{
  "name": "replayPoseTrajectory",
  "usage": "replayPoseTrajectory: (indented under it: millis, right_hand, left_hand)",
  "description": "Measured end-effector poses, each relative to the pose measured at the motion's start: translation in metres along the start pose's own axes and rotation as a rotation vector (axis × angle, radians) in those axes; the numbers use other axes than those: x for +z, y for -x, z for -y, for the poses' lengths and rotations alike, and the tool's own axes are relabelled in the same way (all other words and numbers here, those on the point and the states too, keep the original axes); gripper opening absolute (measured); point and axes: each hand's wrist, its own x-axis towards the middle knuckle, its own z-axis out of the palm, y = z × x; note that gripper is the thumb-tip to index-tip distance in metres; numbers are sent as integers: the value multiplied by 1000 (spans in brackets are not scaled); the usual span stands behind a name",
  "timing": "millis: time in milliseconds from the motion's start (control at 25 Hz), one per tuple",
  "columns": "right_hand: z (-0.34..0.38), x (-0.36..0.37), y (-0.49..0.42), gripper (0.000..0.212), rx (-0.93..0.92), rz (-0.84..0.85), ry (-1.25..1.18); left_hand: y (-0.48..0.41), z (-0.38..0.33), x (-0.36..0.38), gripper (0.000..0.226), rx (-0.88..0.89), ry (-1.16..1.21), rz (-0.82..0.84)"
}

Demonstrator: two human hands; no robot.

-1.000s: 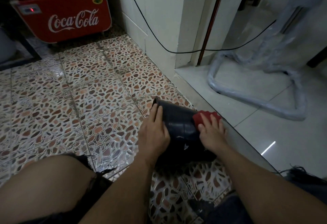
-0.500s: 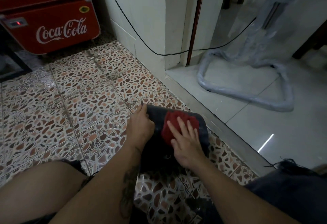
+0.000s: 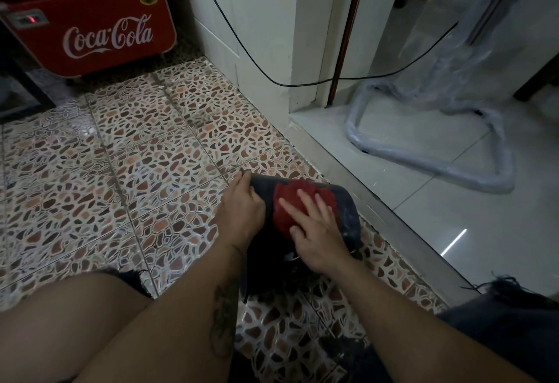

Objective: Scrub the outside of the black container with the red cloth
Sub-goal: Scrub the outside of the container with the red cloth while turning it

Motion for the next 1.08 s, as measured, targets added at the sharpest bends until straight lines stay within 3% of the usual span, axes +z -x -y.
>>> replayPoseTrajectory:
  millis: [160,320,480,560,680,880,1080]
  right_hand:
    - [-47,-22,-21,56,291,7,109]
    - [-28,-25,-42,58,425,2,118]
    - [22,22,-10,64,74,-48,147]
    - [18,26,6,65,3,-44,134]
    - [-6,16,0,65,28,-48,159]
    - [-34,-8,-13,60,333,-1,156]
    - [7,1,3,66,27,-15,113]
  left_hand:
    - [-6,-2,2,50,-33,14,6]
    - [3,-10,14,51,-59,60,-28]
    - [-13,-5,15,54,-67,54,9]
    - [-16,-6,15,54,-45,43,22]
    - [-20,-9,12,52,-9,4,32]
    - [-10,-11,12,52,-25,-35,43]
    - [-2,-8,15,54,11,-18,13]
